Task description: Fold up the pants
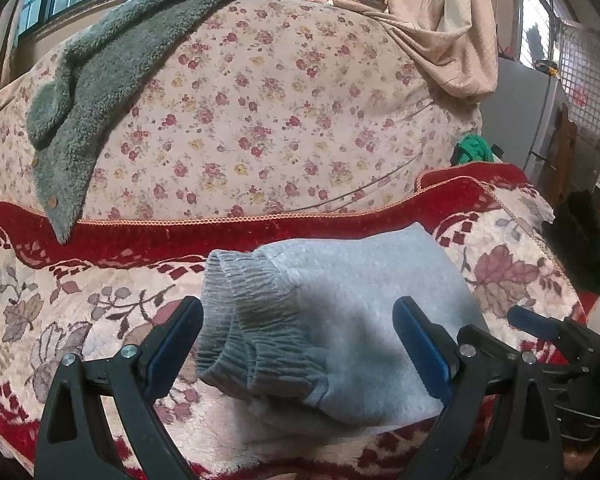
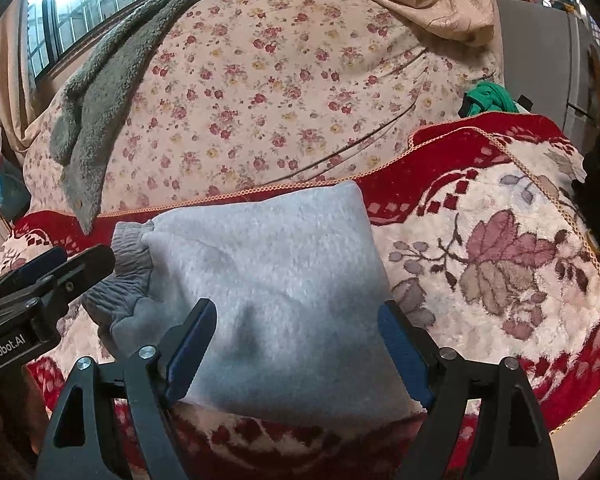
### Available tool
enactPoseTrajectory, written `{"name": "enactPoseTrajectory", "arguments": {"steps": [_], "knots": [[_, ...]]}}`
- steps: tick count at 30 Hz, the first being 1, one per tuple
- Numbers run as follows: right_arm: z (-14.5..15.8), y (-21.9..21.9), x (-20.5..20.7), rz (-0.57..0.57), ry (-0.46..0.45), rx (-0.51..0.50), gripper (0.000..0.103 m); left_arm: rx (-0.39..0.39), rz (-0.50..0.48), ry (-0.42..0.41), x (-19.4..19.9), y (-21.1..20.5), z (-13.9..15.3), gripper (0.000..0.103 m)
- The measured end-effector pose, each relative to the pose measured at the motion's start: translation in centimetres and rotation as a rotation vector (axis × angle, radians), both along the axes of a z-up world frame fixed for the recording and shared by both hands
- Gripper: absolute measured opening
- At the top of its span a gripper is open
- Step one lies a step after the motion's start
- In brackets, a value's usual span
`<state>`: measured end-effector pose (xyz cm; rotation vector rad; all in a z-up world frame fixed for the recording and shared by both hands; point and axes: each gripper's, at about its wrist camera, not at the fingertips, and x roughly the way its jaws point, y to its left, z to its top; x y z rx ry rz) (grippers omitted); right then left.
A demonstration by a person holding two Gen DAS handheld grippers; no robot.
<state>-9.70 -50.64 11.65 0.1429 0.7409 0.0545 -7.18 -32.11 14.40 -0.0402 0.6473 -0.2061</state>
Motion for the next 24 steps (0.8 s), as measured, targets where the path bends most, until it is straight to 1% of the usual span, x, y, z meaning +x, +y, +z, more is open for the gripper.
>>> {"name": "enactPoseTrajectory", "arguments": {"steps": [24], "knots": [[-0.77, -0.26, 0.23, -0.004, 0.022, 0.016, 0.087, 0.010, -0.003, 0.011, 0.38, 0.04, -0.46, 0.095]]}}
